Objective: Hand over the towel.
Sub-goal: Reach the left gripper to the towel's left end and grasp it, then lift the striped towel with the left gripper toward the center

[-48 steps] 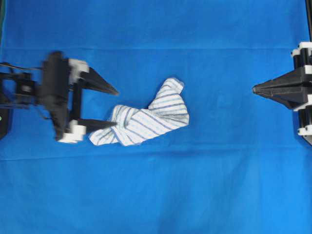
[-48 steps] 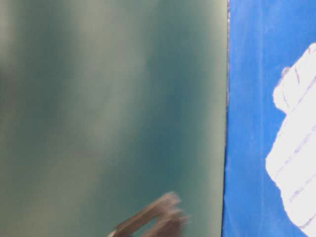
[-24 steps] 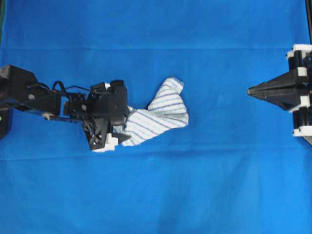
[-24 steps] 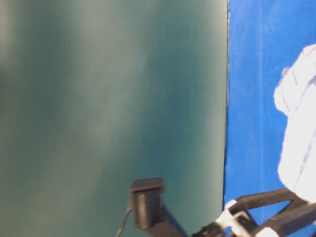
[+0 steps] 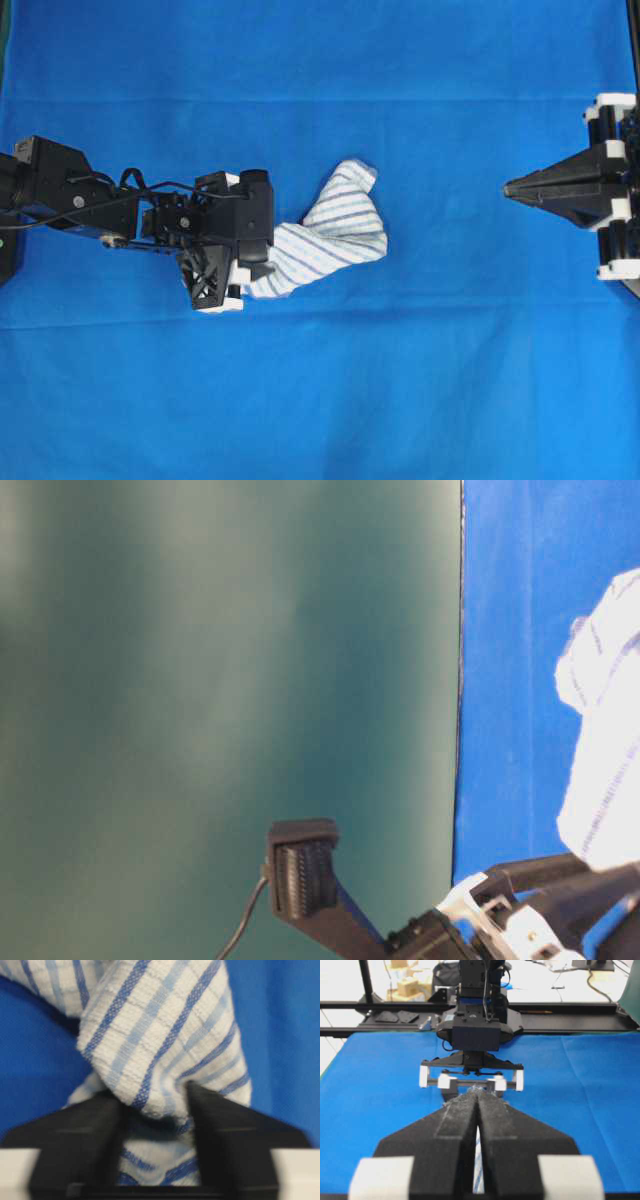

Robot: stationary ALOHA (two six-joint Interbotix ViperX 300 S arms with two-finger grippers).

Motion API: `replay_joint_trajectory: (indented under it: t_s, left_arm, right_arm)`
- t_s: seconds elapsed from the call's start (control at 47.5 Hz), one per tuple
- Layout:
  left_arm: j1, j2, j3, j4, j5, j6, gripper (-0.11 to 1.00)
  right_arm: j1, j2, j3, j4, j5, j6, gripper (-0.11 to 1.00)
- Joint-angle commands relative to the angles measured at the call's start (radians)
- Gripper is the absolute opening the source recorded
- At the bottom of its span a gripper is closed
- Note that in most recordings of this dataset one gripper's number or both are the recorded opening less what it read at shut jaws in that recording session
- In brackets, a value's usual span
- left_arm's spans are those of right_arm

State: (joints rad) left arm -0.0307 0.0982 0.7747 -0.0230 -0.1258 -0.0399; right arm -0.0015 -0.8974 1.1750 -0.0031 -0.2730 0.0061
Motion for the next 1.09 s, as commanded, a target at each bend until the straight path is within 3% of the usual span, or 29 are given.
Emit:
replay_joint_trajectory:
  t_s: [0.0, 0.084, 0.253, 0.589, 0.779, 1.073]
  left_arm:
    - [-0.002, -0.023, -0.02, 0.0, -0.002, 0.006, 0.19]
    - [0.008, -0.058, -0.017, 0.0, 0.017, 0.017, 0.05]
    - [0.032, -0.221, -0.026, 0.0, 0.077, 0.041, 0.04]
    - [0.035, -0.525, -0.052, 0.0, 0.028, 0.092, 0.04]
    - [0.037, -0.574, -0.032, 0.0, -0.063, 0.121, 0.04]
    - [0.035, -0.572, -0.034, 0.0, -0.087, 0.137, 0.04]
  right_arm:
    - [-0.002, 0.006, -0.017, 0.002, -0.005, 0.002, 0.0]
    - [-0.002, 0.006, -0.018, 0.002, -0.003, 0.002, 0.0]
    - [-0.006, 0.006, -0.023, 0.002, -0.003, 0.002, 0.0]
    - [-0.009, 0.006, -0.023, 0.002, -0.008, 0.002, 0.0]
    - [-0.009, 0.011, -0.021, 0.002, -0.011, 0.002, 0.0]
    - [-0.029, 0.046, -0.02, 0.003, -0.069, 0.003, 0.0]
